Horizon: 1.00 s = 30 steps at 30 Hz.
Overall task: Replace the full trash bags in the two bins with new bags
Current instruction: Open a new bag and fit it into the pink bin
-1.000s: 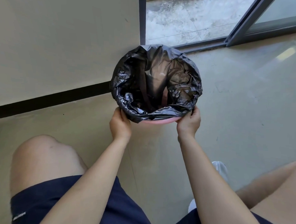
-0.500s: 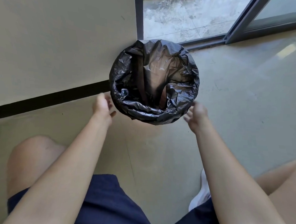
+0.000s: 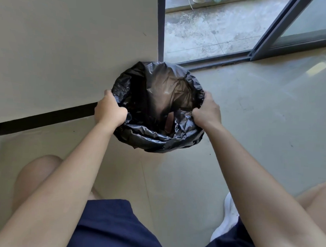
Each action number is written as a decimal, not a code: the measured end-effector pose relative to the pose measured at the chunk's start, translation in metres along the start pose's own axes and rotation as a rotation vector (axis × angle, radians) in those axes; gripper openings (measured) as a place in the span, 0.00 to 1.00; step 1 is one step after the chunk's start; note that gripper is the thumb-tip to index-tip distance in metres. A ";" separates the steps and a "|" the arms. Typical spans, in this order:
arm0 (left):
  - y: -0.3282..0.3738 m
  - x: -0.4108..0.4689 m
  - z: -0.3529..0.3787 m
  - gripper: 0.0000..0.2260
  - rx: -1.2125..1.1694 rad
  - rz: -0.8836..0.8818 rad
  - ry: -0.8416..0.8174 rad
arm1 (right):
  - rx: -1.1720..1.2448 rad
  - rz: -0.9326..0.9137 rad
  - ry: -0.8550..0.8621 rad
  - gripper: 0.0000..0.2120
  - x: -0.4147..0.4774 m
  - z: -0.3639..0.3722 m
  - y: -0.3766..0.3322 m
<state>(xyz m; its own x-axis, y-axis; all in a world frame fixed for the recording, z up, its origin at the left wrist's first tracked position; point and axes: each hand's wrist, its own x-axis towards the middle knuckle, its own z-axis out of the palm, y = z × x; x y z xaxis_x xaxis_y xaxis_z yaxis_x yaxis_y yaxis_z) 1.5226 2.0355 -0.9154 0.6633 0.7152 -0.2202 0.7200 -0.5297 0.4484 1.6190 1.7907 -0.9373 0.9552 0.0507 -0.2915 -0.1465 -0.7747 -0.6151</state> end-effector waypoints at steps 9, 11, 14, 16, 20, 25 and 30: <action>-0.015 -0.008 0.017 0.33 -0.186 -0.055 0.073 | -1.038 -1.040 -0.257 0.18 -0.005 0.069 -0.064; -0.016 -0.010 0.016 0.34 -0.199 -0.045 0.060 | -1.233 -0.699 -0.444 0.19 0.009 0.072 -0.053; -0.018 -0.010 0.014 0.34 -0.183 -0.025 0.058 | -1.031 -0.608 -0.526 0.20 0.017 0.064 -0.050; -0.018 -0.010 0.014 0.35 -0.175 -0.042 0.069 | -0.726 -0.758 -0.316 0.22 0.006 0.050 -0.053; -0.013 -0.011 0.018 0.35 -0.199 -0.051 0.081 | -0.590 -0.669 0.224 0.35 -0.015 0.013 -0.039; -0.006 -0.008 0.021 0.35 -0.185 -0.030 0.073 | -0.261 -0.174 -0.093 0.47 -0.010 0.008 -0.014; -0.004 -0.006 0.019 0.35 -0.183 -0.043 0.045 | -0.361 -0.210 -0.073 0.42 -0.007 0.008 -0.018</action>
<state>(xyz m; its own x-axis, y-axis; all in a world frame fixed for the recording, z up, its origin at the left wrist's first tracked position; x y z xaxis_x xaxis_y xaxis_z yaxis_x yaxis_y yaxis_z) 1.5197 2.0247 -0.9324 0.6199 0.7572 -0.2058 0.6959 -0.4093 0.5901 1.6129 1.8095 -0.9303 0.9323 0.2652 -0.2460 0.1609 -0.9131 -0.3747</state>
